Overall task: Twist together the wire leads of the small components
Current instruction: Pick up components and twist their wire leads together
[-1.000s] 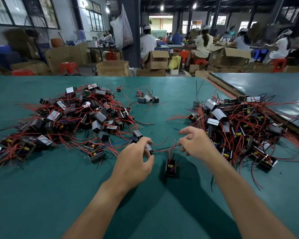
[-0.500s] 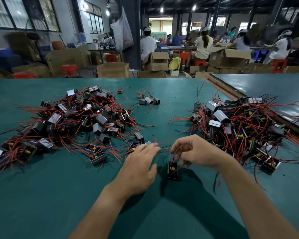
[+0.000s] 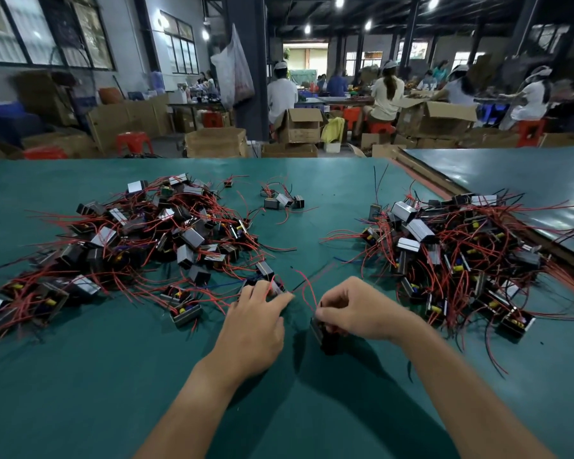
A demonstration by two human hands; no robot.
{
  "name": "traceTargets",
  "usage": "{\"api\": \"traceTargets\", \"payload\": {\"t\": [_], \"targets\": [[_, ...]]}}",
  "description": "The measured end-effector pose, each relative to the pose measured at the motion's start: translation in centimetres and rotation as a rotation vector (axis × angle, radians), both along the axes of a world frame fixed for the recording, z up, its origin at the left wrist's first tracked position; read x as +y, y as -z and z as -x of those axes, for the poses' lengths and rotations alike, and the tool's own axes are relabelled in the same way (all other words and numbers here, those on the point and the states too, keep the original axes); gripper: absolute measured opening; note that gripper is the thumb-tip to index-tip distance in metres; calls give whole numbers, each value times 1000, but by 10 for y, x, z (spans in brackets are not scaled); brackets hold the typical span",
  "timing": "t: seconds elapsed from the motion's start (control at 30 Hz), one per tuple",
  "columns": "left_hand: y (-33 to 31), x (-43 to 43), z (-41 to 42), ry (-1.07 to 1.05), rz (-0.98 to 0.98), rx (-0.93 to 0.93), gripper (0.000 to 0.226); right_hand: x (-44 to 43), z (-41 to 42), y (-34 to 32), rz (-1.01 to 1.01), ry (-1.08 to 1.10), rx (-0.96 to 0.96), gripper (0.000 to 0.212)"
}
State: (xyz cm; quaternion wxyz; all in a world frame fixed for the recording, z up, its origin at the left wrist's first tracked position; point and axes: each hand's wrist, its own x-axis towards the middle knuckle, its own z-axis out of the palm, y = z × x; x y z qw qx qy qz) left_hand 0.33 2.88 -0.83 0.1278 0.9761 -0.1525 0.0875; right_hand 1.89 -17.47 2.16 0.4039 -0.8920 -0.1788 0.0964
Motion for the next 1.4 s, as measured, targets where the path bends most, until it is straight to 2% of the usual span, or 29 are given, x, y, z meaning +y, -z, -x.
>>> {"api": "traceTargets", "payload": {"t": [0.1,0.23,0.4,0.47,0.57,0.63,0.67,0.77,0.87,1.07,1.17,1.23,1.27,1.33,1.4], "targets": [[-1,-1,-2,-44,8,47,38,-3,-7,3,-69,190,-162,33],[-3,-1,0,-84,54,83,16,-5,-12,1,-220,429,-283,28],[-7,-1,-2,-187,312,63,27,-8,-10,-6,-271,615,-348,25],[-10,2,-3,-234,345,52,37,-10,-9,-8,-289,705,-397,24],[-14,5,-2,-251,350,77,41,-16,-14,-12,-481,801,-439,30],[-16,6,0,-254,306,96,41,-19,-17,-14,-575,777,-405,30],[-16,6,1,-250,292,108,38,-18,-17,-15,-561,722,-354,29],[-14,5,2,-204,340,155,16,-4,-11,-8,-319,466,-88,29],[-14,5,0,-181,371,164,15,10,-4,-1,-153,292,86,26],[-18,3,2,-267,558,320,13,12,4,-9,-313,208,261,18],[-22,4,4,-344,448,211,20,10,4,-8,-366,229,266,18],[-24,5,7,-408,335,67,25,5,2,-6,-350,229,230,26],[-25,5,8,-395,337,22,25,2,1,-3,-311,219,198,31],[-25,2,11,-266,435,-5,25,-4,-2,0,-164,186,74,32],[-27,-1,13,-111,490,-12,33,-7,-6,2,-11,146,-82,24]]}}
